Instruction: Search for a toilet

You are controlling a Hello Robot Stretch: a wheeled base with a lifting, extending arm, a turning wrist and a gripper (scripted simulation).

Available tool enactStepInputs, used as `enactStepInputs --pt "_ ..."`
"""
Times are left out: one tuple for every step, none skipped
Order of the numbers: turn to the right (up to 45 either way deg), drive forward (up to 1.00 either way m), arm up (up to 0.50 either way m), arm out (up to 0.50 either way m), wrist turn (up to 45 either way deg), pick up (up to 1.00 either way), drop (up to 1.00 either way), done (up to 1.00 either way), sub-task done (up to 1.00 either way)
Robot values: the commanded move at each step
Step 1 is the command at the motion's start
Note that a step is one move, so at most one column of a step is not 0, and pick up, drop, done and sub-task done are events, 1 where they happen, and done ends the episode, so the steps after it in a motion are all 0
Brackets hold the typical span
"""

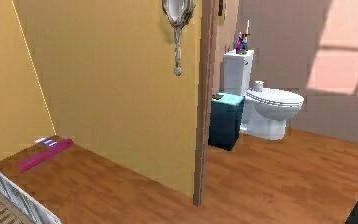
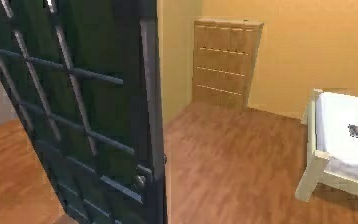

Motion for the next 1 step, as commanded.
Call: enactStepInputs --pt "33.0 0.0 0.0 0.0 0.0 0.0 0.0 0.0 0.0"
